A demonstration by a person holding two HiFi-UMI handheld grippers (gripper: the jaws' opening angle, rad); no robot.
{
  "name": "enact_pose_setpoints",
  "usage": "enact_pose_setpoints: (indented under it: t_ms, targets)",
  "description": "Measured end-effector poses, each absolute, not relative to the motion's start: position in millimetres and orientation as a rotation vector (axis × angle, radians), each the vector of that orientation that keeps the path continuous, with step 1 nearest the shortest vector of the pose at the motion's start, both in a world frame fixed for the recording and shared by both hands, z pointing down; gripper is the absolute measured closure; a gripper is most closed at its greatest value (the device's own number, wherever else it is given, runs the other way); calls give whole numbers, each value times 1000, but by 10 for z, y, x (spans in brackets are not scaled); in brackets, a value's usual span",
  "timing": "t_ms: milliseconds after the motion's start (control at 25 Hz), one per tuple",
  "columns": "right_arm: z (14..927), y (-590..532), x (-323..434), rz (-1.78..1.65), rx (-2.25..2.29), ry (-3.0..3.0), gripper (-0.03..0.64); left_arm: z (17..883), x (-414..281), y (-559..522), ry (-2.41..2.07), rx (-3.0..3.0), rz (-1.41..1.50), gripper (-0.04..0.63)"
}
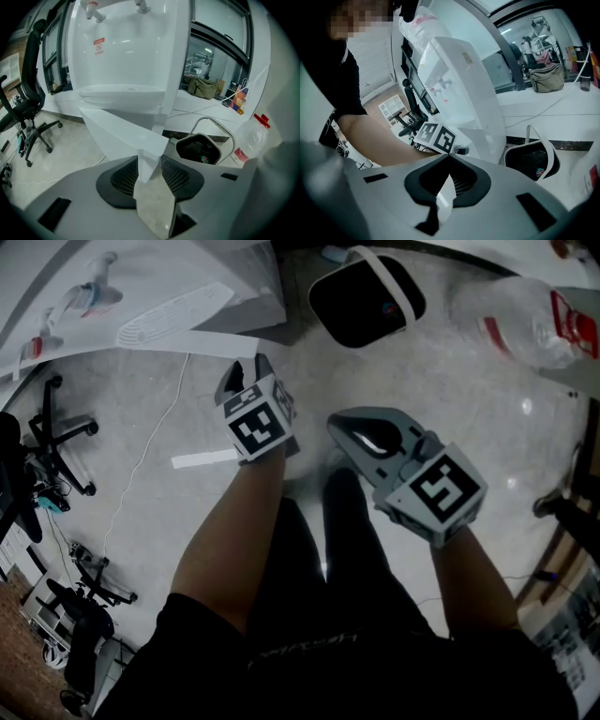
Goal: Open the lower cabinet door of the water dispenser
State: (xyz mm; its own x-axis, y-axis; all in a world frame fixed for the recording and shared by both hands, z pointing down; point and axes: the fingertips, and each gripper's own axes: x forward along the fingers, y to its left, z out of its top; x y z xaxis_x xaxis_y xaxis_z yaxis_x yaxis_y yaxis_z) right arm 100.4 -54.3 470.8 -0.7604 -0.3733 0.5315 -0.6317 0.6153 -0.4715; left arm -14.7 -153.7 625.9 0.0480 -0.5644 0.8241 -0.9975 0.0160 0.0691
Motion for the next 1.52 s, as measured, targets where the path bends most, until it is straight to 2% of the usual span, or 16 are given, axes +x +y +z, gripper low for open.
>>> enact_pose_setpoints:
  t_ms: [840,1520]
  targets:
    - [4770,-237,413,904,729,-2466,604,6250,-486,-970,-1496,1744,906,523]
    - [4753,-109,-26,874,740,-2453,604,6243,-837,-670,-1411,1837,950,535]
